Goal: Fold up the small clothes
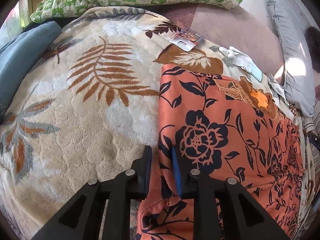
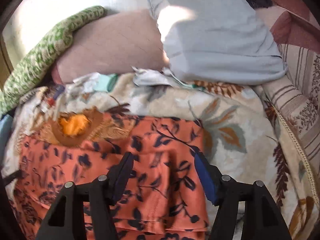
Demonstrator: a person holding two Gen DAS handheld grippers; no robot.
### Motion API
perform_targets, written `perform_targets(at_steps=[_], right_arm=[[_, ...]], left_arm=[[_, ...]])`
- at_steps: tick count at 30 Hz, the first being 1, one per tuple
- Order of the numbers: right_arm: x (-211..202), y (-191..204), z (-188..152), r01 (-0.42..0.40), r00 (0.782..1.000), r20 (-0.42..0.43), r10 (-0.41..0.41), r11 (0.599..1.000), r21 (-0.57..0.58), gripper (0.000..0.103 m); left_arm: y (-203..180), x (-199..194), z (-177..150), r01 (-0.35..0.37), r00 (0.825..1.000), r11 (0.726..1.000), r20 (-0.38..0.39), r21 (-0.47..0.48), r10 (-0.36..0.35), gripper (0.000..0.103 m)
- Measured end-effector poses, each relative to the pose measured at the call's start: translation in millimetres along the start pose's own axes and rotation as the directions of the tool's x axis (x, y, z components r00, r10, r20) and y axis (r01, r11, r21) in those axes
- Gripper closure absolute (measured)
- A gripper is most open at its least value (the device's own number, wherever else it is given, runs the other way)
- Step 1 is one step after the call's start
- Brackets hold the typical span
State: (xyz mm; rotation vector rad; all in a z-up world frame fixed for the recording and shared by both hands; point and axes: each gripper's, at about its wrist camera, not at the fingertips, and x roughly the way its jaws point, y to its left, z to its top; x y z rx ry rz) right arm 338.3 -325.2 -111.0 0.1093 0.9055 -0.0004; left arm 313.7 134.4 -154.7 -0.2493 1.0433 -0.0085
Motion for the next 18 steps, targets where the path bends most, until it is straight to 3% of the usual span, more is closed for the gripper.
perform_targets(at_steps=[1,2,5,6,7,8,10,12,16,17,18], right_arm=[[1,10,7,-0.102,0.994,-0.025,0.102,0.995,0.003,0.036],[4,24,11,-0.218,0.973,-0.068,0.219,0.976,0.014,0.036],[22,60,13,-0.511,0.849,-0.123,0.514,0.858,0.062,0.035],[41,69,11,-0.571,0.801,-0.155,0.579,0.815,0.097,0.032],[73,77,5,-0.556,0.787,-0.221,0.576,0.817,0.15,0.032],[104,73,-4,-0.449,0.82,-0.284,0.496,0.867,0.216,0.038],[106,59,-2,-0.483,0.813,-0.167,0.558,0.806,0.342,0.037],[87,54,2,-0.554,0.776,-0.095,0.624,0.745,0.371,0.037],[40,36,-17,-0.587,0.766,-0.046,0.641,0.726,0.359,0.036],[34,26,-26,-0.58,0.772,-0.035,0.635,0.726,0.369,0.033],[32,15,-37,-0.557,0.789,-0.035,0.613,0.739,0.379,0.023]], left_arm=[[0,-2,1,0.009,1.0,1.0,0.003,-0.003,-0.009,0.08],[0,-5,1,0.013,1.0,1.0,0.013,-0.006,-0.013,0.08],[-1,-20,2,0.011,0.998,1.0,0.064,0.003,-0.011,0.076],[-1,-26,2,0.017,0.997,1.0,0.079,-0.001,-0.017,0.073],[-1,-33,1,0.027,0.996,1.0,0.091,-0.01,-0.026,0.069],[-1,-39,0,0.04,0.994,0.999,0.098,-0.013,-0.039,0.066],[-2,-53,-5,0.066,0.99,0.998,0.122,-0.001,-0.066,0.054],[-8,-62,-8,0.1,0.985,0.995,0.141,0.016,-0.101,0.041],[-34,-61,-10,0.16,0.976,0.984,0.133,0.084,-0.17,0.039],[-41,-53,-10,0.134,0.981,0.986,0.124,0.104,-0.146,0.039],[-45,-41,-10,0.079,0.99,0.989,0.103,0.121,-0.092,0.039]])
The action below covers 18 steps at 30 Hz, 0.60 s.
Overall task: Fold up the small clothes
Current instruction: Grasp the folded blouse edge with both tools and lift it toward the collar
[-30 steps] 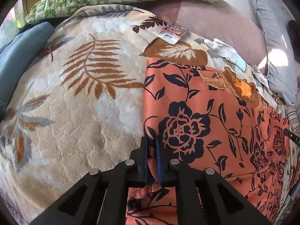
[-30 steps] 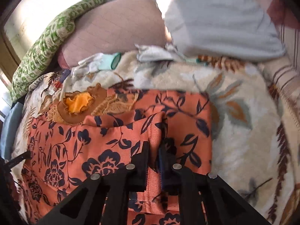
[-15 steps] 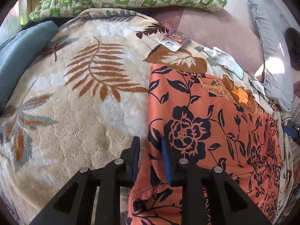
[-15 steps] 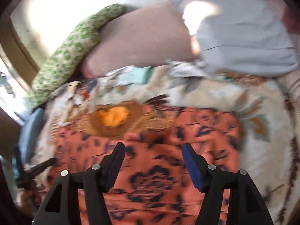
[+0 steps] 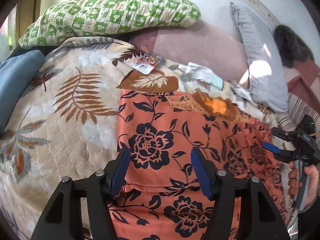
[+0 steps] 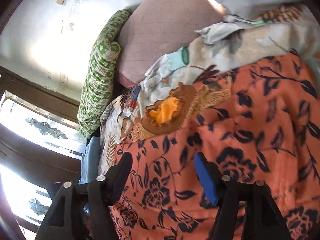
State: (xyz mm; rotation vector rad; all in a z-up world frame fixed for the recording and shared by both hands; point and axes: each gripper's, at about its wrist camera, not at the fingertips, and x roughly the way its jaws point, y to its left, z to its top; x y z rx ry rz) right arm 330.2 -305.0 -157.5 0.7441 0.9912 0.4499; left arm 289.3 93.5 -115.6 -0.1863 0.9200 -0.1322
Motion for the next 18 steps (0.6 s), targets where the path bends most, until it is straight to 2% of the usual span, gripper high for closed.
perform_targets(at_steps=[1,2,3,5,7,9,10,11,12,13,15,16,18], right_arm=[[1,-16,-4,0.07,0.998,-0.005,-0.07,0.998,-0.005,0.021],[12,-39,-2,0.19,0.981,-0.037,-0.189,0.982,0.021,0.029],[6,-53,-2,0.173,0.985,-0.03,-0.171,0.982,0.07,0.037],[-20,-47,2,0.091,0.995,0.025,-0.093,0.992,0.083,0.036],[-45,-27,0,0.034,0.996,0.083,-0.033,0.999,-0.004,0.031],[-55,-28,-8,-0.002,0.996,0.087,0.002,1.0,0.001,0.027],[-50,-38,-11,0.031,0.997,0.066,-0.032,0.999,0.014,0.027],[-37,-55,-11,0.122,0.992,0.022,-0.123,0.992,0.041,0.027],[-24,-74,-12,0.15,0.989,-0.029,-0.148,0.985,0.086,0.033],[-29,-77,-12,0.121,0.992,0.004,-0.122,0.987,0.103,0.034],[-50,-61,-7,0.133,0.99,0.039,-0.138,0.984,0.122,0.033],[-65,-51,-9,0.123,0.989,0.076,-0.13,0.988,0.091,0.033],[-93,-31,-19,0.111,0.988,0.108,-0.112,0.994,0.019,0.032]], left_arm=[[0,18,-3,-0.076,0.996,0.997,-0.048,0.024,0.077,0.039],[3,38,-6,-0.152,0.981,0.988,-0.117,0.038,0.156,0.039],[10,50,-9,-0.176,0.969,0.984,-0.171,0.025,0.178,0.039],[20,36,-7,-0.14,0.985,0.989,-0.111,-0.043,0.135,0.039],[24,23,-4,-0.112,0.991,0.99,-0.081,-0.089,0.105,0.039],[22,16,-4,-0.088,0.995,0.993,-0.046,-0.076,0.085,0.035],[19,22,-5,-0.12,0.992,0.992,-0.048,-0.036,0.118,0.031],[18,37,-7,-0.169,0.981,0.986,-0.102,-0.001,0.168,0.031],[18,51,-9,-0.188,0.968,0.982,-0.165,0.012,0.188,0.03],[20,47,-7,-0.179,0.974,0.984,-0.139,-0.001,0.177,0.029],[28,29,-2,-0.139,0.982,0.988,-0.137,-0.074,0.128,0.029],[34,14,0,-0.113,0.989,0.987,-0.106,-0.117,0.101,0.029],[43,-20,-1,-0.105,0.994,0.984,-0.044,-0.143,0.1,0.029]])
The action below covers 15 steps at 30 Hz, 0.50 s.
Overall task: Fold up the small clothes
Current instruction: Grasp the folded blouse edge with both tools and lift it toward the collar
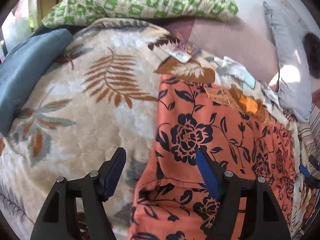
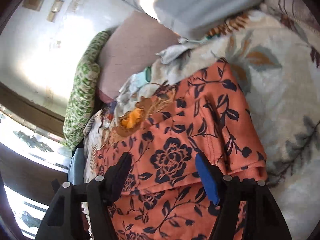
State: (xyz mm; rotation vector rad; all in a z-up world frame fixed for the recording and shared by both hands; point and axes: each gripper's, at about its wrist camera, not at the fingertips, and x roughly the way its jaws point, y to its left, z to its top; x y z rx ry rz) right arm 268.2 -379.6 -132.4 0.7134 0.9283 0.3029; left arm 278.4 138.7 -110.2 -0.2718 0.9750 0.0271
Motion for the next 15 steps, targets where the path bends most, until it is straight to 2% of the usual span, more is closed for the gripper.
perform_targets(at_steps=[2,5,7,8,9,10,11,12,13,14,15], right_arm=[[-29,8,-18,-0.009,1.0,0.008,0.009,0.999,-0.04,0.031],[-57,9,-59,-0.018,1.0,-0.011,0.017,0.998,-0.058,0.029],[-64,7,-90,-0.01,1.0,-0.024,0.008,0.999,-0.053,0.029],[-69,3,-105,0.002,0.999,-0.032,-0.004,0.999,-0.047,0.029],[-69,4,-117,0.014,0.999,-0.034,-0.015,0.999,-0.043,0.029],[-76,1,-130,0.019,0.999,-0.035,-0.02,0.999,-0.032,0.029],[-80,-1,-141,0.018,0.999,-0.039,-0.019,1.0,-0.015,0.029],[-88,-6,-152,0.027,0.998,-0.048,-0.027,1.0,0.001,0.028],[-92,-11,-160,0.048,0.997,-0.053,-0.047,0.999,0.013,0.029],[-100,-17,-167,0.077,0.996,-0.052,-0.076,0.997,0.028,0.029],[-110,-25,-172,0.096,0.994,-0.046,-0.095,0.995,0.041,0.029]], left_arm=[[10,-28,-9,0.02,0.999,1.0,0.025,0.015,-0.02,0.029],[15,-47,-34,0.096,0.995,0.994,-0.035,0.044,-0.095,0.029],[9,-48,-49,0.122,0.991,0.991,-0.069,0.063,-0.117,0.029],[5,-44,-56,0.115,0.99,0.991,-0.091,0.07,-0.108,0.029],[3,-36,-64,0.082,0.989,0.994,-0.132,0.073,-0.072,0.026],[4,-24,-74,0.024,0.98,0.997,-0.199,0.067,-0.01,0.026],[9,-11,-87,-0.039,0.959,0.998,-0.279,0.051,0.052,0.026],[16,-3,-100,-0.068,0.939,0.997,-0.335,0.029,0.073,0.027],[16,-11,-107,-0.054,0.958,0.998,-0.279,0.046,0.064,0.026],[14,-21,-113,-0.062,0.964,0.995,-0.252,0.08,0.08,0.026],[13,-27,-119,-0.077,0.955,0.993,-0.281,0.093,0.1,0.026]])
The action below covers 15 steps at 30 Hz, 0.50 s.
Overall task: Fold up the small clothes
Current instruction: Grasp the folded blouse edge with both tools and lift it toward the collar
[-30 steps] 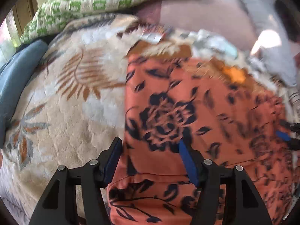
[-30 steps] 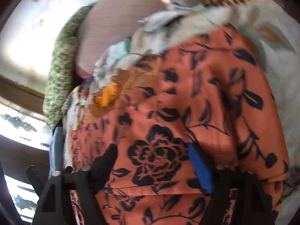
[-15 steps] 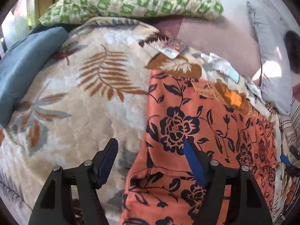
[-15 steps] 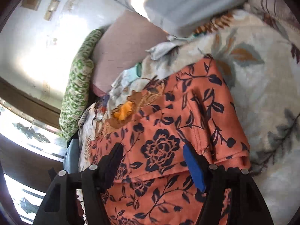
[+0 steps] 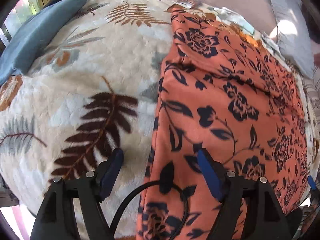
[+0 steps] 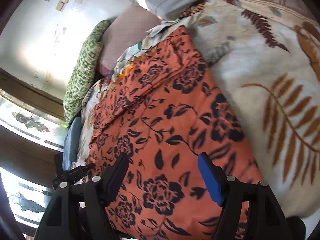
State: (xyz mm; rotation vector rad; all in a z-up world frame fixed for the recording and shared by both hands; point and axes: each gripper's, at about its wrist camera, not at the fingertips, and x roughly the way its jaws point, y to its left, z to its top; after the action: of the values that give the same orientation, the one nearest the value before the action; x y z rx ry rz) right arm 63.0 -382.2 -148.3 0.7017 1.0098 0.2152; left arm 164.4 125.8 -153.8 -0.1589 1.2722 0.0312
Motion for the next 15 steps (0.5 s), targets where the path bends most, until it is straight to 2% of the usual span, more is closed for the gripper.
perform_targets(at_steps=[1,3,4,6,10,12,15], right_arm=[[-10,-8,-3,0.018,1.0,0.009,-0.018,1.0,0.015,0.029],[-34,-26,-6,0.072,0.996,0.041,-0.073,0.996,0.044,0.029],[-44,-33,-8,0.085,0.995,0.054,-0.087,0.995,0.048,0.029],[-61,-43,-13,0.122,0.991,0.05,-0.124,0.992,0.032,0.029],[-59,-60,-23,0.157,0.986,-0.05,-0.157,0.988,-0.002,0.029],[-50,-70,-29,0.138,0.986,-0.092,-0.137,0.99,0.012,0.029],[-32,-75,-37,0.147,0.978,-0.149,-0.145,0.989,0.009,0.029]], left_arm=[[3,-9,-7,0.029,1.0,0.999,-0.005,-0.014,-0.029,0.026],[11,-39,-26,0.128,0.988,0.991,0.091,-0.036,-0.124,0.026],[15,-53,-37,0.138,0.983,0.99,0.124,-0.035,-0.132,0.025],[23,-68,-59,0.146,0.981,0.989,0.131,-0.033,-0.14,0.023],[37,-58,-96,0.146,0.988,0.987,0.059,-0.07,-0.142,0.022],[42,-45,-108,0.107,0.994,0.99,0.015,-0.094,-0.106,0.022],[47,-24,-120,0.115,0.991,0.984,-0.056,-0.133,-0.123,0.023]])
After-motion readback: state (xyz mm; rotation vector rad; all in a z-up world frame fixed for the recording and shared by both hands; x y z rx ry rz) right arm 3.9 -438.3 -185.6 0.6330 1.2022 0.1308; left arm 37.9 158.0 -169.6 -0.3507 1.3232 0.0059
